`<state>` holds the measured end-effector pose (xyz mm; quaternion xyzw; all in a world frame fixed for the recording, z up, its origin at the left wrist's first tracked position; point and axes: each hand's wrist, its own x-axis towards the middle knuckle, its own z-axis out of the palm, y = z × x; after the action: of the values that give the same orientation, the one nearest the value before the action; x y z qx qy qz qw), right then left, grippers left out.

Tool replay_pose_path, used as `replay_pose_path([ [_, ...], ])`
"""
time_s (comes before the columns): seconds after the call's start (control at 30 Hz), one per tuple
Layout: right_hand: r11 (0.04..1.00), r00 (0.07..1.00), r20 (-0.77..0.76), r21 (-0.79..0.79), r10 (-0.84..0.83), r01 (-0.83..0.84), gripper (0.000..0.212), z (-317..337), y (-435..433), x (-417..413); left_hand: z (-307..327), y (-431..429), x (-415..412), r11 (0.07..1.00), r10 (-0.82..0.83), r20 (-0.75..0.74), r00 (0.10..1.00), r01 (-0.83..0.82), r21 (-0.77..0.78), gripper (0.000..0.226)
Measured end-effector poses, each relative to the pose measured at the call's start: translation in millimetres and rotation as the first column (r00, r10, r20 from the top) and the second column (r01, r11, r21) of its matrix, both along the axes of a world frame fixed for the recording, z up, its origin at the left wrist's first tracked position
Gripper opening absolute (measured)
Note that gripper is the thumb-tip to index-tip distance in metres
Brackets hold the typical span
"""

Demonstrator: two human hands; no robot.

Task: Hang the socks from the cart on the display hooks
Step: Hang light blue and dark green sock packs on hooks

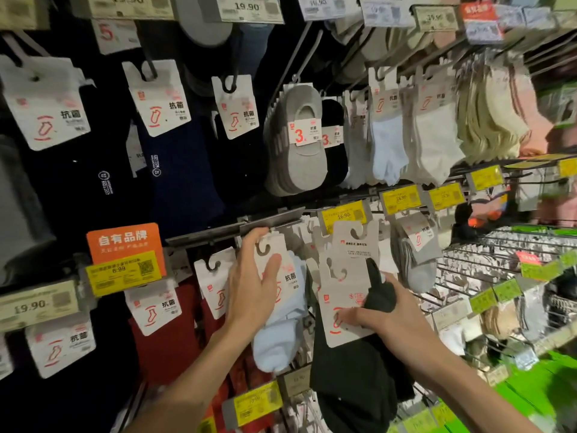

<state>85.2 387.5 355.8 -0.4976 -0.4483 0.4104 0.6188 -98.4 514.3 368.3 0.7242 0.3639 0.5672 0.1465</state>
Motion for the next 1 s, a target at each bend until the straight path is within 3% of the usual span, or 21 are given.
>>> replay_pose_path([
  [0.4,1.000,1.000,0.008,-0.027,0.008,-0.008,0.062,-4,-1,-4,11,1,9,0.990,0.093,0.058,0.994,-0.098,0.098,0.032],
  [0.6,1.000,1.000,0.011,-0.025,0.013,-0.013,0.059,-5,-3,-4,7,10,5,0.971,0.170,-0.068,0.983,-0.156,0.181,0.024],
  [0.83,1.000,1.000,-0.008,-0.009,0.016,-0.016,0.055,-8,-6,0,-1,19,4,0.980,0.171,-0.099,0.980,-0.159,0.124,0.035],
  [1.0,1.000,0.999,-0.039,-0.001,0.023,-0.023,0.055,-13,-6,3,-16,14,0,0.980,0.149,-0.212,0.966,-0.116,0.164,0.065],
])
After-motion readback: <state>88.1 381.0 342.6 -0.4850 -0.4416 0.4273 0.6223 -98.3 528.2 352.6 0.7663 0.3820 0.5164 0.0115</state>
